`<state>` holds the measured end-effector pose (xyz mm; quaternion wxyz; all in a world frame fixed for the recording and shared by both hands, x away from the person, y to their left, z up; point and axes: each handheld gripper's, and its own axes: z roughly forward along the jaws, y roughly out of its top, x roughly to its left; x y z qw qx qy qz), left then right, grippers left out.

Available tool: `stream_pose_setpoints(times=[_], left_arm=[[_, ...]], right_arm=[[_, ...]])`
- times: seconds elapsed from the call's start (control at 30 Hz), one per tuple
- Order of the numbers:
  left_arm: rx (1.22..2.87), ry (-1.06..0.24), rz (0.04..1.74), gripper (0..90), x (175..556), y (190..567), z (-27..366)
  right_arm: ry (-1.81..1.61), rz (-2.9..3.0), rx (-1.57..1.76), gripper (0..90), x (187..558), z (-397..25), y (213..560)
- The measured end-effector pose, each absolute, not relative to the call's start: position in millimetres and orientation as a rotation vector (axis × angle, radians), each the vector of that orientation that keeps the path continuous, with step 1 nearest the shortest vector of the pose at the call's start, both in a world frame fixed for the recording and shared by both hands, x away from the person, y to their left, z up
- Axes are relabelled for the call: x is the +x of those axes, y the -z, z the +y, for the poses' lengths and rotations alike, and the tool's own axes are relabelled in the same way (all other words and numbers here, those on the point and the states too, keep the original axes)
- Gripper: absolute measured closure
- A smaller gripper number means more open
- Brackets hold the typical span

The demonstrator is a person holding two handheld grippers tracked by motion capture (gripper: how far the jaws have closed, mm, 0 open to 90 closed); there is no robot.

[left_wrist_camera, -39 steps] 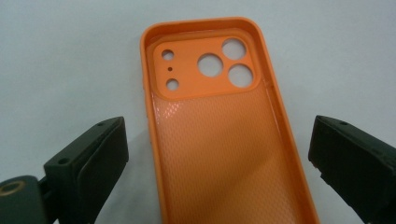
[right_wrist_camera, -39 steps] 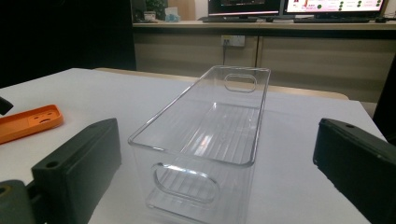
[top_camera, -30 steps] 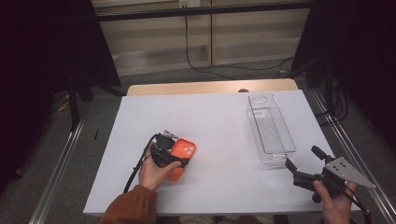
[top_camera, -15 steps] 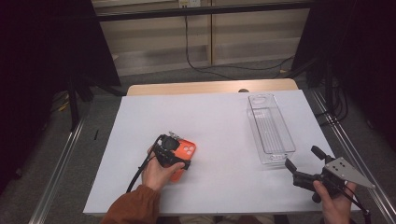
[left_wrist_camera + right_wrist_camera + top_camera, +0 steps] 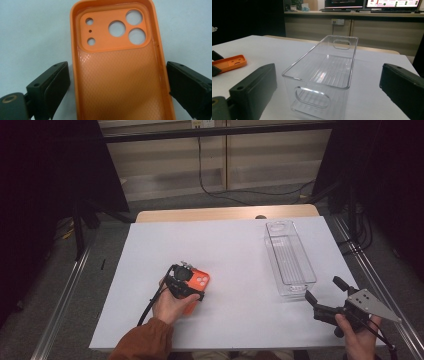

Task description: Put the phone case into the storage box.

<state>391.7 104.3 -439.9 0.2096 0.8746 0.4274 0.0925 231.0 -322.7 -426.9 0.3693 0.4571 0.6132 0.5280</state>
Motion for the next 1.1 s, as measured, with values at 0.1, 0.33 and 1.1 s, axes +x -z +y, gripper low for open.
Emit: stream_pose_setpoints(times=[0.1,0.33,1.1], left_arm=[[2.441,-0.255,1.194,6.9,391.9,439.8,103.4],[2.454,-0.251,1.184,13.0,390.9,437.0,101.7],[2.432,-0.231,1.136,15.7,389.3,435.3,106.1]], right_arm=[[-1.353,1.574,1.168,0.3,231.4,-322.5,427.1],[-1.354,1.576,1.168,0.3,231.2,-322.2,426.9],[-1.363,1.573,1.175,0.3,231.9,-322.5,427.0]])
